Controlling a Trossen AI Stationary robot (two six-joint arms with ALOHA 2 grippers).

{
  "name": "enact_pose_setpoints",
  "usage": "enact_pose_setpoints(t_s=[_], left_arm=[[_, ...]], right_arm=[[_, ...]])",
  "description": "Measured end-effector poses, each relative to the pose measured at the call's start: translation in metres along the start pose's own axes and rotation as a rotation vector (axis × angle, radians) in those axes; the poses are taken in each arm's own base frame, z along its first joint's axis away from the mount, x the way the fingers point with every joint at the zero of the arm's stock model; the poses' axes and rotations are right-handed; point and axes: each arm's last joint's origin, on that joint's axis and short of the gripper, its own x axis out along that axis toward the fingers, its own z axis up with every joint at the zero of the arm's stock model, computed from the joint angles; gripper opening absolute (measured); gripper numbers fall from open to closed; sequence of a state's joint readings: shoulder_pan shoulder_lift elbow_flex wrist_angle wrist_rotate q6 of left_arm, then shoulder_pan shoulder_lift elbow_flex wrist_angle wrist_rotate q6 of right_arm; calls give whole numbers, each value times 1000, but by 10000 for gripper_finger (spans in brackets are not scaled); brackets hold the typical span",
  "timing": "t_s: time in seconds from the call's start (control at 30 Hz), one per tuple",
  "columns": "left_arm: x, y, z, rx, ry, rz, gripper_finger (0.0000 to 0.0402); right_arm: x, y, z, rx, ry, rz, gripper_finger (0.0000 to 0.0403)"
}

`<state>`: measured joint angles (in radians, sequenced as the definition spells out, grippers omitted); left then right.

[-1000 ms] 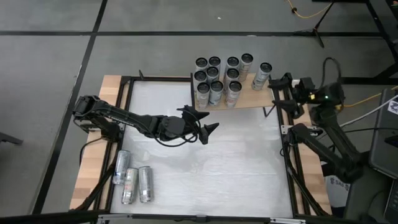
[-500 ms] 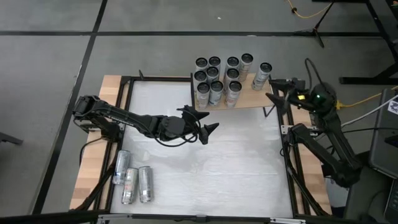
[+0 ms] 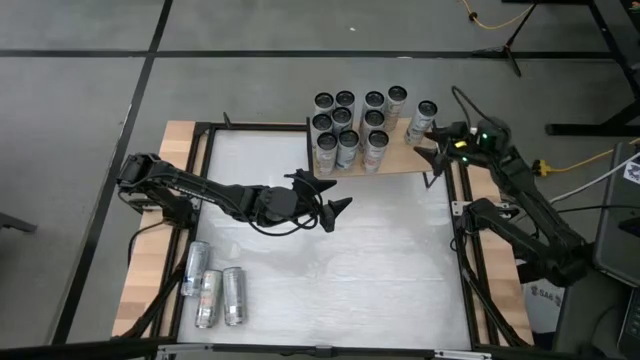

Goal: Place canned beverage on shelf
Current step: Put the blue soda can on the shelf, then put the orange soda can on the shelf aligned with the orange soda can

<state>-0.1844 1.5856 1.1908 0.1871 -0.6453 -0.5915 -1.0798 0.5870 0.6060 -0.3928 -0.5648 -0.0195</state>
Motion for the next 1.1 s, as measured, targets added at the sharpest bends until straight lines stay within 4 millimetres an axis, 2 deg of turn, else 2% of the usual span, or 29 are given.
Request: enact_pose_setpoints(t_s=[0.3, 0.9, 1.1], left_arm=[[0, 0, 0, 0, 0, 0, 356], [0, 0, 0, 0, 0, 0, 356], [0, 0, 0, 0, 0, 0, 356]], right_arm=[[19, -13, 1, -19, 36, -38, 317], [43, -30, 6, -35, 13, -97, 317], [45, -32, 5, -30, 21, -125, 317]])
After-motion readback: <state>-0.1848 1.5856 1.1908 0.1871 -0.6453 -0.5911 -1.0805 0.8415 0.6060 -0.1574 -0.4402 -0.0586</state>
